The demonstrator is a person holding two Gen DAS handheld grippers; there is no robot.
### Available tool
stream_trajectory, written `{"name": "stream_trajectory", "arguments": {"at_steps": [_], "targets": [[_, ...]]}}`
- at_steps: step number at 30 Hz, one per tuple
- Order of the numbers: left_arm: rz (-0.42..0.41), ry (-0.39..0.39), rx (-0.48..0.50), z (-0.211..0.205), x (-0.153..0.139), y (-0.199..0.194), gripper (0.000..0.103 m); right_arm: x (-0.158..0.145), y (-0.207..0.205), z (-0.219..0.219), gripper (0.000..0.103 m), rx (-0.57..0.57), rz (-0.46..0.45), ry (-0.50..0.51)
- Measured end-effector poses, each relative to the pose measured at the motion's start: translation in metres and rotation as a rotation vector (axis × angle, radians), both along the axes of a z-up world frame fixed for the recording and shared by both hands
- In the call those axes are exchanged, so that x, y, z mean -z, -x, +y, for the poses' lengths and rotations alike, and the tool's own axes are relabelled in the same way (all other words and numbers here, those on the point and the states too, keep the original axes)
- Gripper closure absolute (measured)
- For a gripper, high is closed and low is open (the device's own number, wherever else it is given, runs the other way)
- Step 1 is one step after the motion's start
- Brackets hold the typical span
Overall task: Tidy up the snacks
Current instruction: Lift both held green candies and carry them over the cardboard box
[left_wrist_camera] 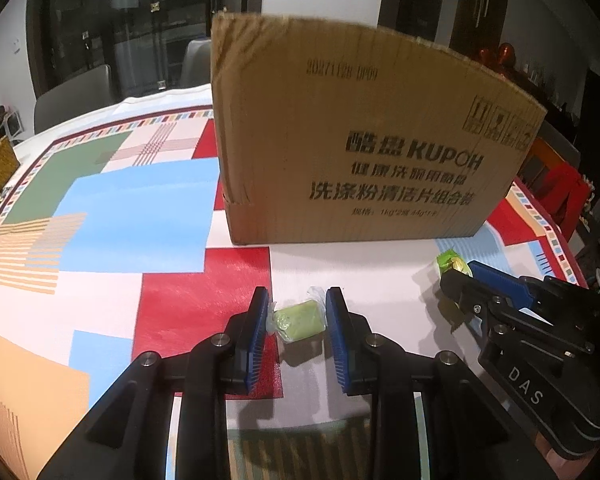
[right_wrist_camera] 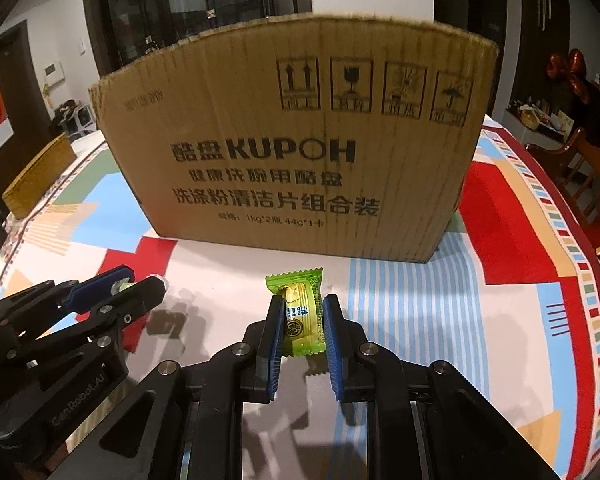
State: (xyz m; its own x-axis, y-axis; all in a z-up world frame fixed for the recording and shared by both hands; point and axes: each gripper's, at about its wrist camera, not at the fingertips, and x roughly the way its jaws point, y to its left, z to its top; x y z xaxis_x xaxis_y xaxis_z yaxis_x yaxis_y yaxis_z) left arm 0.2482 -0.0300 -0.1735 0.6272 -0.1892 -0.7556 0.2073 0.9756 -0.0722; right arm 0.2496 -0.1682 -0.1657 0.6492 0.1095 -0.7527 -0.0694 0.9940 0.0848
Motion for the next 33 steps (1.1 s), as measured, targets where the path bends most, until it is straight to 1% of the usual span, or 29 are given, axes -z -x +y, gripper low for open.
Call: {"name": "stream_trajectory", "arguments": {"at_steps": [23, 33], "targets": [[-0.104, 0.017, -0.015, 0.002, -0.064, 0.027, 0.074, -0.066, 0.031, -0.002, 0.083, 0.012, -0.119, 0.003], [-0.152, 0.021, -0.015, 0.001, -0.095, 0.03, 0.074, -0.092, 0.042, -0.005, 0.082, 0.022, -0.171, -0.003]]}}
